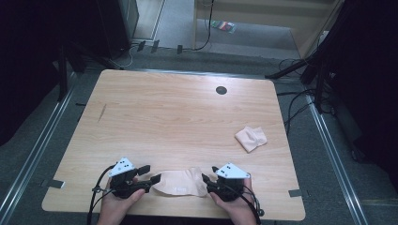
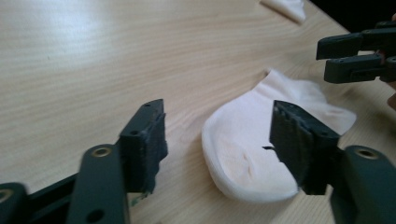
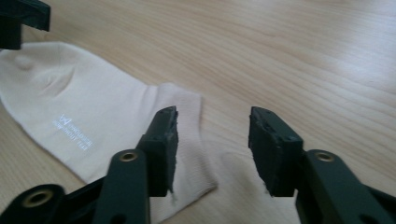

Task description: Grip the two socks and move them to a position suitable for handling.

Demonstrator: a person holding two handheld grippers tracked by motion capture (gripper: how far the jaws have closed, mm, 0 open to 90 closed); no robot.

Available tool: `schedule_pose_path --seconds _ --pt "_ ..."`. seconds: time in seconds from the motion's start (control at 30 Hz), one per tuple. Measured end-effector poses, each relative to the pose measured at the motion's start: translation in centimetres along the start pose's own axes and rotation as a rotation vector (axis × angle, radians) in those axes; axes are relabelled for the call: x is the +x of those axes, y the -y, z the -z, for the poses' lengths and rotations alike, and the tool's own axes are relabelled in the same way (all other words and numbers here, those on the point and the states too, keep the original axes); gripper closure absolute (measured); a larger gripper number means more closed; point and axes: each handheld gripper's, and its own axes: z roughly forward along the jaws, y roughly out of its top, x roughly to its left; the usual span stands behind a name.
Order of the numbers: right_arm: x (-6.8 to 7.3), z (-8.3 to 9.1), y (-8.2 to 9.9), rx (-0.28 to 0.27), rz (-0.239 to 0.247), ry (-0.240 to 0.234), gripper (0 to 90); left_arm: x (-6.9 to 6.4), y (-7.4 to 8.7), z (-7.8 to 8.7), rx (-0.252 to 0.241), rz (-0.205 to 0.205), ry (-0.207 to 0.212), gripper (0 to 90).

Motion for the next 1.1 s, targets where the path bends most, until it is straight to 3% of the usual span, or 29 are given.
schedule_pose_path --seconds 0.13,0.23,0.3,0.47,0.8,0.87,1.1 --pt "-1.0 0.5 -0.5 -0.018 -0.021 0.022 36.6 0.2 -0.3 0.3 -0.014 -0.019 -0.043 13.5" --pt "-2.0 1.1 -1.3 -0.032 -0.052 0.068 24.8 0.4 -0.4 0.4 -0.017 -0.039 -0.077 1.9" --pt "-2.6 1.5 -1.9 -0.043 -0.071 0.106 16.2 0.7 -0.4 0.6 -0.03 -0.034 -0.055 0.0" --pt "-4.8 2.6 -3.0 -0.05 -0.12 0.162 4.8 1.3 -0.6 1.0 -0.054 -0.028 -0.087 0.0" --pt "-8.9 2.9 -4.1 -0.042 -0.147 0.258 2.3 4.1 -0.6 2.1 -0.083 0.017 -0.173 0.0" --pt "-10.4 2.7 -4.3 -0.039 -0.168 0.287 2.4 4.7 -0.6 2.3 -0.087 0.019 -0.188 0.0" --pt "-13.2 2.0 -4.6 -0.021 -0.192 0.32 7.2 5.9 -0.7 2.9 -0.096 0.024 -0.231 0.0"
